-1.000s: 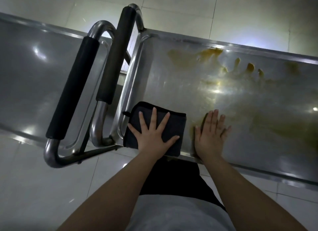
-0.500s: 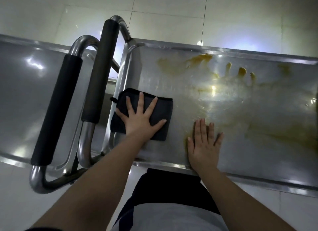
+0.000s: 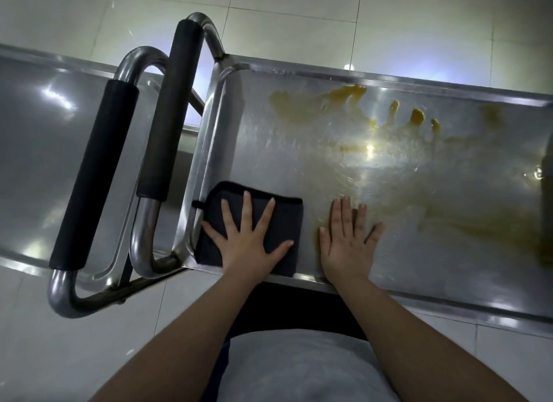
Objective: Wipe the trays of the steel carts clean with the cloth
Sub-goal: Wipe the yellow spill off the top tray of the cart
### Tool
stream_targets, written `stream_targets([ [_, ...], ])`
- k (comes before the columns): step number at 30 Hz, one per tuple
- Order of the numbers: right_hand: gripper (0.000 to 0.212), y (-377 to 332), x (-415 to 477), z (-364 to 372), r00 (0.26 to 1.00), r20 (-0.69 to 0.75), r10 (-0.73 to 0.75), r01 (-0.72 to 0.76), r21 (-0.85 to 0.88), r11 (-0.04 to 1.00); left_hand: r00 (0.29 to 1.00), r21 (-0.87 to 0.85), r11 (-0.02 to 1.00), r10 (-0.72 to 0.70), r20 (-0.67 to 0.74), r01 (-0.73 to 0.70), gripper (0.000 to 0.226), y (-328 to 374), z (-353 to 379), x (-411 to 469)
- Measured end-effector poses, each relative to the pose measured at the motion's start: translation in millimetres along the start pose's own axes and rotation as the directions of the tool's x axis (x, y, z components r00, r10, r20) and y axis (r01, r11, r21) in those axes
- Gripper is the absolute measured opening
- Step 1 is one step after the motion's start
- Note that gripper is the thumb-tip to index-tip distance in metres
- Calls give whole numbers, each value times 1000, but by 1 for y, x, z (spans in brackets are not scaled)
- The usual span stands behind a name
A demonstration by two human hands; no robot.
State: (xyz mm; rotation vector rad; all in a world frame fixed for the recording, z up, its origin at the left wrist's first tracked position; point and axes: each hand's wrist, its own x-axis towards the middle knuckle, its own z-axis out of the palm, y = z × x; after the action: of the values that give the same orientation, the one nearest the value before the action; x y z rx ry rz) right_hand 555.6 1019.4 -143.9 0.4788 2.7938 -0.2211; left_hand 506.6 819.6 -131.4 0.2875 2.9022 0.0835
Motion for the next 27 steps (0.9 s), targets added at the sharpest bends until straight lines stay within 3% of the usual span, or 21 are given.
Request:
stream_targets([
  [6,63,-3,22,-23,986,-126,-113,123,74,990,997,7,998,-60,48,60,88,2,-2,-11],
  [9,62,1,60,-34,986,-98,-136,139,28,990,996,17,998,-58,62,57,87,4,-1,-14],
  [13,61,-2,91,-39,944,-64,-322,318,-67,946,996,14,998,-57,63,56,86,4,-2,-11],
  [20,63,-2,94,-31,949,-73,-306,303,-45,952,999,23,999,-25,32,24,87,-1,-9,34],
  [27,63,-5,98,-35,950,-55,-308,306,-31,951,998,57,998,3,59,-6,87,9,-36,167],
])
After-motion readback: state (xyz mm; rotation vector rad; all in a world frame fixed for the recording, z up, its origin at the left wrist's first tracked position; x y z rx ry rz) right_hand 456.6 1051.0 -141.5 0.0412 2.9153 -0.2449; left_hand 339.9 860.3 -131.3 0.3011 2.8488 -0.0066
